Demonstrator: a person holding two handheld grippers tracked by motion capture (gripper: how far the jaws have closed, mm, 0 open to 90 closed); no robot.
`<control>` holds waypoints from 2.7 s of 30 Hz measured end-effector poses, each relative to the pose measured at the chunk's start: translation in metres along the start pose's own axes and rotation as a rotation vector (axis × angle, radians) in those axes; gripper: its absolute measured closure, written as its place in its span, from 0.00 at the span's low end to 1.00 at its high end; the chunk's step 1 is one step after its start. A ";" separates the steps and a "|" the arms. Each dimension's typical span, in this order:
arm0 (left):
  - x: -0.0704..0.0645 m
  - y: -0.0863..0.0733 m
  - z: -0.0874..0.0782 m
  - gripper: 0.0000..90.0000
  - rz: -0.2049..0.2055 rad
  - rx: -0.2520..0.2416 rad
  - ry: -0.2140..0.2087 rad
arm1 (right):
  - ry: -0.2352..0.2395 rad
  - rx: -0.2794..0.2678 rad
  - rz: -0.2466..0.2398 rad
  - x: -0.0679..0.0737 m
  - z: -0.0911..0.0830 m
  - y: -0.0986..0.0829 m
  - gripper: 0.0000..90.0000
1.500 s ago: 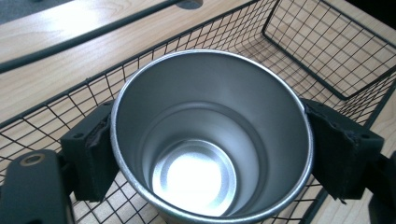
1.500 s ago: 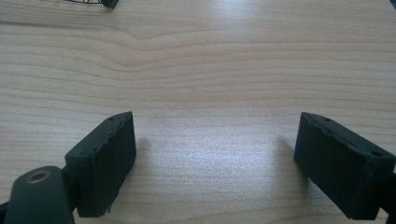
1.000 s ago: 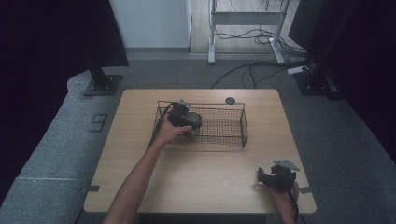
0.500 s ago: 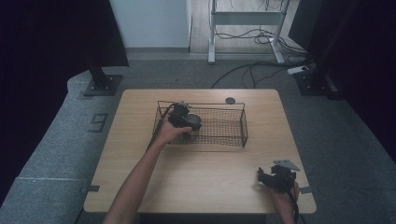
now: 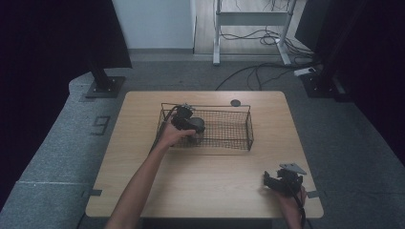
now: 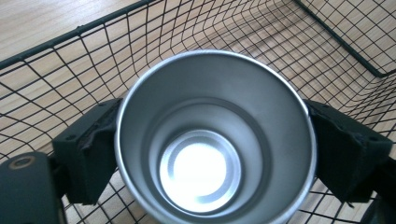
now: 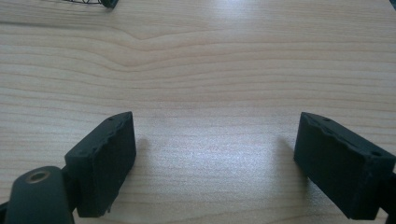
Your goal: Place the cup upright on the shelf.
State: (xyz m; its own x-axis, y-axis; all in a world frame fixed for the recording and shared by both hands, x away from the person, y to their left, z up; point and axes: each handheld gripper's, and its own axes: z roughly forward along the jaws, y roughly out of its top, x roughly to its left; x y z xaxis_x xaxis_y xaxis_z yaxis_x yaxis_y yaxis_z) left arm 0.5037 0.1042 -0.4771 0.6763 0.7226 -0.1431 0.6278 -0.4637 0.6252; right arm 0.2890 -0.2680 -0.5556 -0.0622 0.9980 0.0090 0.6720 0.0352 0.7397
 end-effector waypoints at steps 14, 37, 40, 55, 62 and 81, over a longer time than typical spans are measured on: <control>0.000 0.001 -0.017 0.07 -0.001 -0.090 0.011 | 0.000 0.000 0.000 0.000 0.000 0.000 0.14; -0.017 -0.033 -0.096 0.08 0.049 -0.281 -0.041 | -0.002 0.000 0.001 0.000 0.000 0.000 0.14; -0.022 -0.042 -0.103 0.08 0.059 -0.294 -0.051 | -0.003 0.000 0.001 0.000 0.000 0.000 0.14; -0.051 -0.106 -0.129 0.09 0.114 -0.331 -0.003 | -0.002 0.001 0.003 0.000 0.000 0.000 0.14; -0.059 -0.139 -0.128 0.10 0.115 -0.308 0.015 | -0.002 0.001 0.003 0.000 0.000 0.000 0.14; -0.055 -0.198 -0.108 0.12 0.048 -0.252 0.067 | -0.004 0.001 0.004 0.000 0.000 0.001 0.14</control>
